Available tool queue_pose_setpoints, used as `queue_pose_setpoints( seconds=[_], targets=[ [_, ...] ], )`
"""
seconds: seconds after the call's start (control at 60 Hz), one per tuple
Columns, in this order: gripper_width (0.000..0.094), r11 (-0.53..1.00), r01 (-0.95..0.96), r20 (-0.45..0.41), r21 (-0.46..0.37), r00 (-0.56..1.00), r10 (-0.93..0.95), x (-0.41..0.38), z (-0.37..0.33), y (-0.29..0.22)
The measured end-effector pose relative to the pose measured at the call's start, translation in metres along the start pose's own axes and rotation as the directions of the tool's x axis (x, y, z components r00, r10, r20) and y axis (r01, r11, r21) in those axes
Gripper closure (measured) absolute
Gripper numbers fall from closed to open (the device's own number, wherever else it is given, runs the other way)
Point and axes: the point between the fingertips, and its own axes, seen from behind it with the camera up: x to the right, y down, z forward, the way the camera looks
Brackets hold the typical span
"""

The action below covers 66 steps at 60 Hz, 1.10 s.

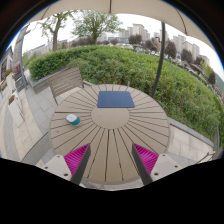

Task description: Arrange mouse

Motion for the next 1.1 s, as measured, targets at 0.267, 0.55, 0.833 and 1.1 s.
queue_pose_setpoints(
  seconds=[0.267,0.55,0.833,1.1],
  targets=[
    [0.0084,0.999,0.046,0.048,0.014,0.998,-0.047,-0.086,0.038,-0.014],
    [0.0083,0.996,0.052,0.073,0.070,0.996,-0.057,-0.171,0.086,-0.025],
    [0.0085,0.993,0.056,0.066,0.107,0.996,-0.064,-0.203,0.151,-0.021],
    [0.0084,0.989,0.019,0.015,0.148,1.000,-0.022,-0.198,0.223,-0.023]
  ],
)
